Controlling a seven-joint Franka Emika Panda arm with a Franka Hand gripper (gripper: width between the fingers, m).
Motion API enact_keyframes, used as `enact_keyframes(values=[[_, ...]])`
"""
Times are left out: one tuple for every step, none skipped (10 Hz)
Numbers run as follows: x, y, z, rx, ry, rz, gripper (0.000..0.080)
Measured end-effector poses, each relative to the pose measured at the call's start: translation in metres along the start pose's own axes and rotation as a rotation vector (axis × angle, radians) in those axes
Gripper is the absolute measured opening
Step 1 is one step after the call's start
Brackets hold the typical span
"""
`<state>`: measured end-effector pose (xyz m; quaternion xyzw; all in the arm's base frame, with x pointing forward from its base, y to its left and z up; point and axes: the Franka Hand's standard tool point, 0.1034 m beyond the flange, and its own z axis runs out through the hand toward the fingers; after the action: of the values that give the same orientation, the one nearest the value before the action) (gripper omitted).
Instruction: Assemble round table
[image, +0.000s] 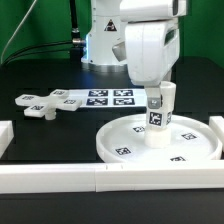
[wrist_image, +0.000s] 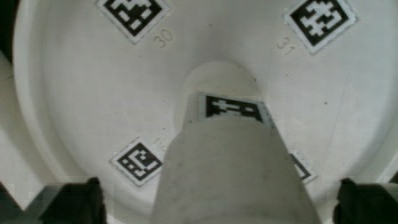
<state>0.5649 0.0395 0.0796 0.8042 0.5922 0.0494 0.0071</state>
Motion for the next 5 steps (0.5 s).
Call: enact_keyframes(values=[[-0.0004,-0.0005,0.0005,-0.002,-0.01,-0.083,0.0649],[-0.0009,-0.0009,0.001,-0.003,-0.013,-0.132,0.0649],[-0.0019,-0.0008,0.0013,-0.003,-0.015,-0.163,0.0649],[-0.0024,-0.0005,0.0013,-0.005,-0.024,-0.219,0.0649],[-0.0023,-0.0006,0.0013,-0.006,-0.032,-0.265,0.0649]])
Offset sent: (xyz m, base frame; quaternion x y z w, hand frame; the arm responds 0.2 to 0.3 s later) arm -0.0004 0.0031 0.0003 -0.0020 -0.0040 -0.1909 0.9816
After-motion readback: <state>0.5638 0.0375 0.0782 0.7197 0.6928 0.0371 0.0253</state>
